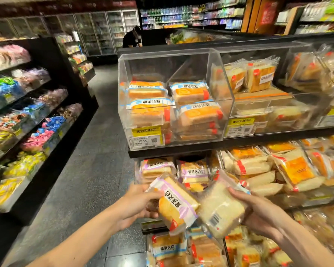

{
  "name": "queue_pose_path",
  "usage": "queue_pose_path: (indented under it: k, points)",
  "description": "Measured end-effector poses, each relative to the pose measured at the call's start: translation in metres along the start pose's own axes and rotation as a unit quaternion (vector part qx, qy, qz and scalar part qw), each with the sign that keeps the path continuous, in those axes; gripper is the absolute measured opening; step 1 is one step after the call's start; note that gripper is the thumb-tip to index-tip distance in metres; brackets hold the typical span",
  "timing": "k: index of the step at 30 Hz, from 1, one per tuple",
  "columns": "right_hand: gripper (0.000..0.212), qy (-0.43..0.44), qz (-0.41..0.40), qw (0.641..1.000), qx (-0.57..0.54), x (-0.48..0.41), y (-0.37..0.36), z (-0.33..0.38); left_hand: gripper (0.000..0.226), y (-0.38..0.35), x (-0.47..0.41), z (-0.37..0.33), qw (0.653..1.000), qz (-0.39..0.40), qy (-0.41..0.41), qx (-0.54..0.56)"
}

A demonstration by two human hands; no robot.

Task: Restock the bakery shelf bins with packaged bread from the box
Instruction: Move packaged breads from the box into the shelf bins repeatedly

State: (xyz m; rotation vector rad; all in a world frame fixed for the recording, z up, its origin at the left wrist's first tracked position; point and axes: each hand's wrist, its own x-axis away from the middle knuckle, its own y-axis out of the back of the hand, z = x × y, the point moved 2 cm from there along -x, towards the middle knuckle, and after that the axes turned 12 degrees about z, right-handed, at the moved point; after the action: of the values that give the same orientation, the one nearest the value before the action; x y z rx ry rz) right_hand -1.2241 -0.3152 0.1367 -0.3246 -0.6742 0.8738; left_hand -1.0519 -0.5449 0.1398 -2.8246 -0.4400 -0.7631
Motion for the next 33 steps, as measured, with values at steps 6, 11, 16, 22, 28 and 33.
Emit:
queue_pose_path:
  k: [6, 11, 16, 22, 28, 33]
  points:
    - [0.048, 0.059, -0.028, 0.998, 0.014, 0.023, 0.03, 0.032, 0.023, -0.02, -0.049, 0.004, 0.976, -0.103, -0.015, 0.193]
    - [0.053, 0.068, -0.044, 0.997, 0.016, 0.029, 0.041, 0.044, 0.015, -0.059, -0.118, -0.003, 0.955, -0.198, -0.097, 0.198]
    - [0.066, 0.057, -0.037, 0.998, -0.004, 0.027, 0.044, 0.042, 0.015, -0.078, -0.174, -0.013, 0.935, -0.231, -0.11, 0.245]
    - [0.049, 0.06, -0.03, 0.998, -0.021, 0.028, 0.052, 0.044, 0.04, -0.068, -0.207, -0.001, 0.971, -0.215, -0.024, 0.107]
    - [0.047, 0.049, -0.015, 0.998, -0.039, 0.025, 0.052, 0.041, 0.092, -0.086, -0.165, -0.018, 0.949, -0.207, 0.02, -0.235]
    - [0.052, 0.05, -0.026, 0.996, -0.07, 0.013, 0.048, 0.038, 0.015, -0.103, -0.09, -0.041, 0.894, -0.182, -0.174, -0.372]
